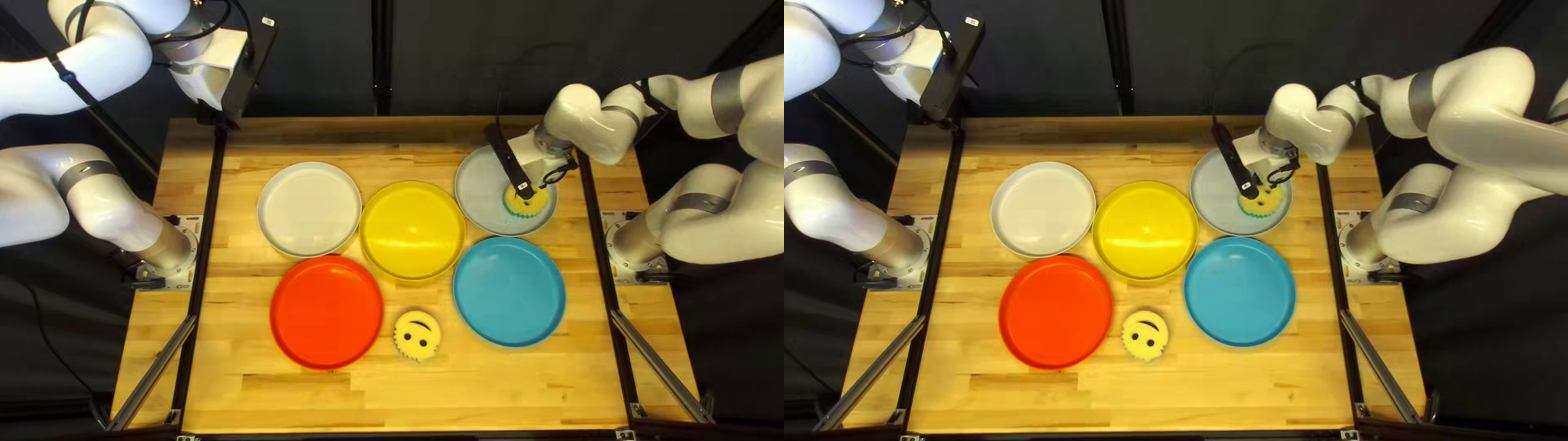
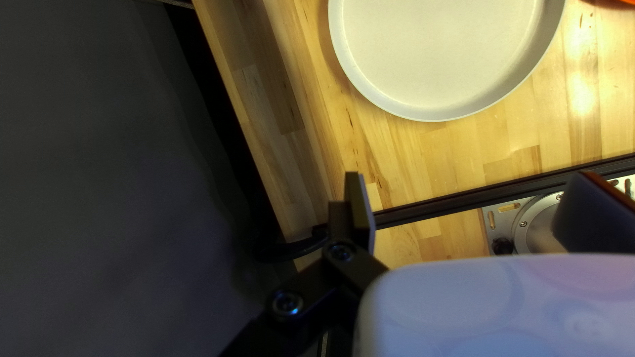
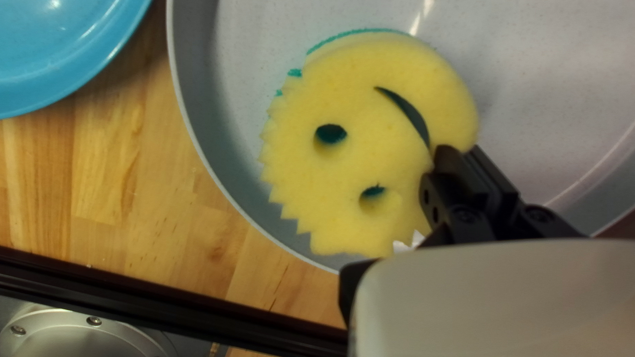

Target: Pick up sponge and scrub the plate

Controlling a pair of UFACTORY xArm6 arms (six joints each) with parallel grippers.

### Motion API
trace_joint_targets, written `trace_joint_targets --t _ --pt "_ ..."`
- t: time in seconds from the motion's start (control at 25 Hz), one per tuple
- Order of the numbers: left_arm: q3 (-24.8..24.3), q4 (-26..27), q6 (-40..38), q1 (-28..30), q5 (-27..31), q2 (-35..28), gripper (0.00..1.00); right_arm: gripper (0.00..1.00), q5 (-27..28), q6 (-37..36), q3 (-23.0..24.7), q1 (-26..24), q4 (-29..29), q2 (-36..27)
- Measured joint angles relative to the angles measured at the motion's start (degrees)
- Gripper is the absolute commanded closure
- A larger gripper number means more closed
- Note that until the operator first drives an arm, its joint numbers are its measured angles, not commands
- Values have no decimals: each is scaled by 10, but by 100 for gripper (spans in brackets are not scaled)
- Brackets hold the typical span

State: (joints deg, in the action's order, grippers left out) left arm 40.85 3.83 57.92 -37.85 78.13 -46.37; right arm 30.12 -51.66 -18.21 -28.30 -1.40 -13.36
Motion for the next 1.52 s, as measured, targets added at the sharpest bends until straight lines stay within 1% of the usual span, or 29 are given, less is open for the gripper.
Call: trace_joint_targets --t 0.2,0.44,0.52,0.64,0.92,1.12,1.28,1.52 --pt "0 0 0 0 0 0 0 100 -6 2 -36 12 -2 32" --pt "0 0 0 0 0 0 0 100 -11 -18 -82 10 -17 72" --pt "0 0 0 0 0 0 0 100 -16 -26 -90 8 -24 80" --pt "0 0 0 0 0 0 0 100 -18 -32 -84 6 -28 74" --pt "0 0 0 0 0 0 0 100 -2 -43 -21 -27 -18 6" --pt "0 0 0 0 0 0 0 100 -2 -53 10 -51 -10 -9" --pt "0 0 0 0 0 0 0 100 2 -50 10 -54 -10 -8" --pt "0 0 0 0 0 0 0 100 -8 -15 -33 -6 -13 32"
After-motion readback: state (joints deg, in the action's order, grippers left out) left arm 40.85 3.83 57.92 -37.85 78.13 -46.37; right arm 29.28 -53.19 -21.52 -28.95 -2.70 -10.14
